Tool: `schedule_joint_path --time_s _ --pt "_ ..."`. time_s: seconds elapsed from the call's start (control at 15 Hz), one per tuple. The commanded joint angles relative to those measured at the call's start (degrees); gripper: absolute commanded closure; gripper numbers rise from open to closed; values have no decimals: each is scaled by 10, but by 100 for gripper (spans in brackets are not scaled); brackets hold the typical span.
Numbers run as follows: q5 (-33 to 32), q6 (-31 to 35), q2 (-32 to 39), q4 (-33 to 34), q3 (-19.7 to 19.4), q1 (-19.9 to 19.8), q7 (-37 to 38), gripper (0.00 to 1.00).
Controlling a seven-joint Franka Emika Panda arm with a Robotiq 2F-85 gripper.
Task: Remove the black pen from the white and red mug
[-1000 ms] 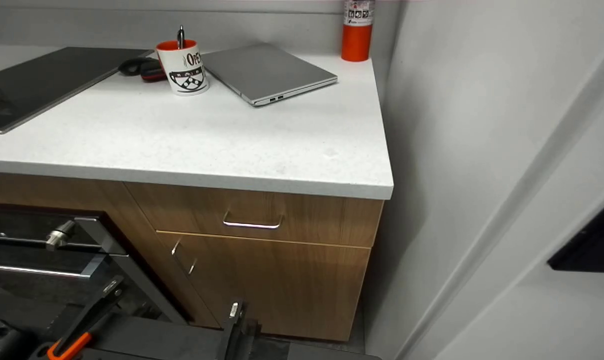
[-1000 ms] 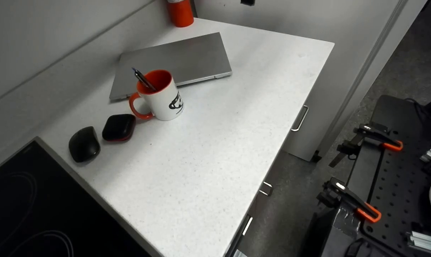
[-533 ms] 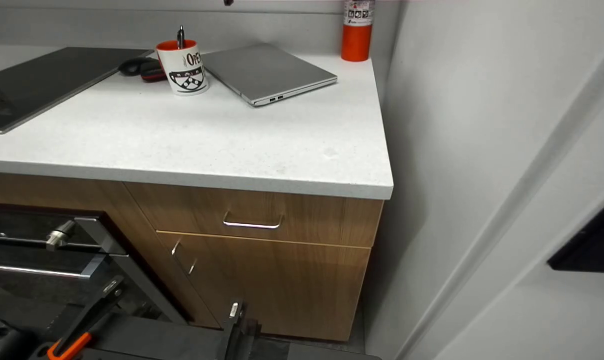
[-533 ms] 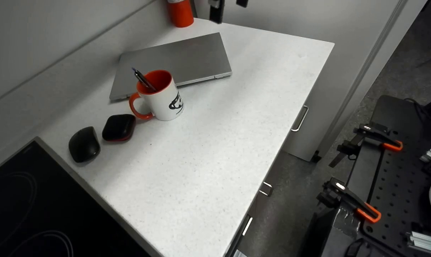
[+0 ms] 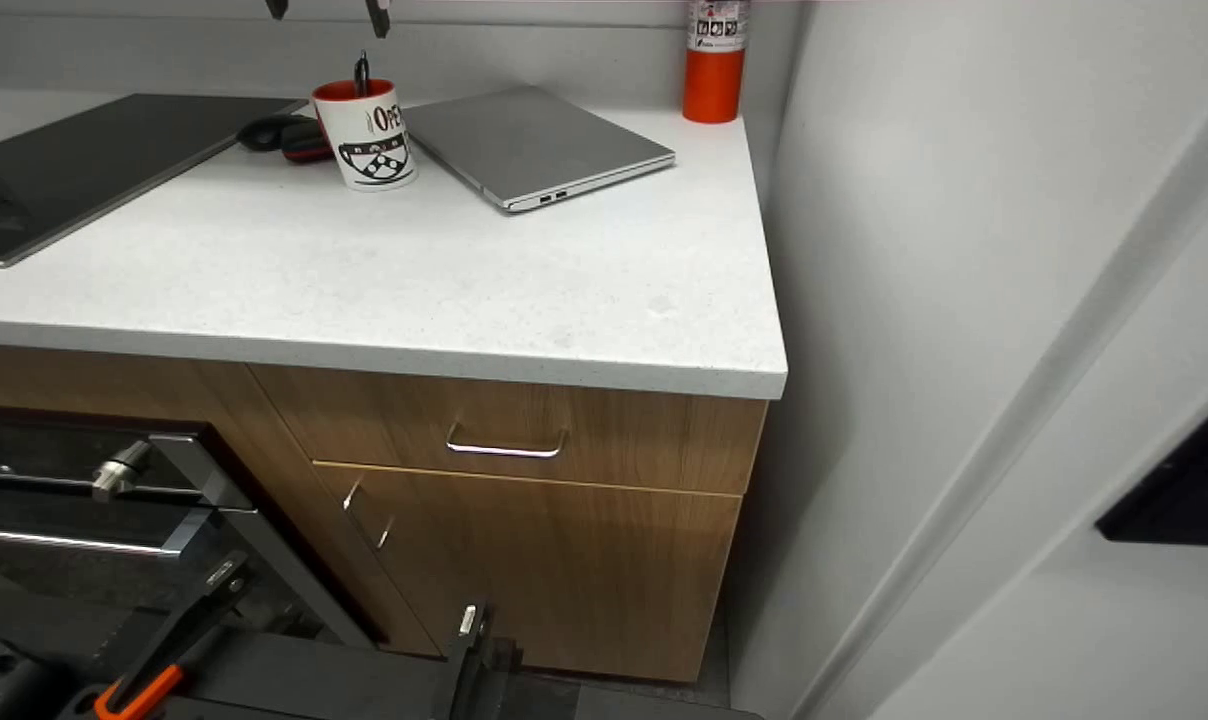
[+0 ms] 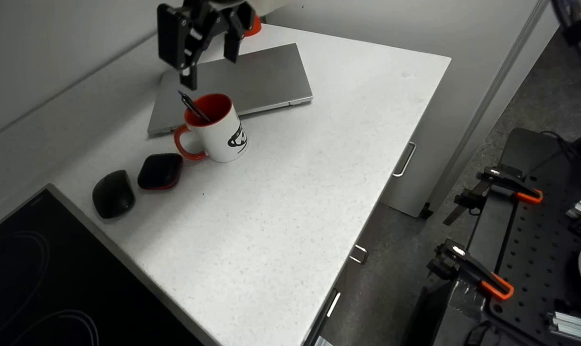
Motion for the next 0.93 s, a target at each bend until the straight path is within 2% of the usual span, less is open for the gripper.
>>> schedule_joint_path --time_s 0.0,0.33,0.87 --pt "-2 6 19 15 14 -6 4 0" --pt "-2 13 28 14 15 -10 6 0" --pt "4 58 89 54 22 -14 0 0"
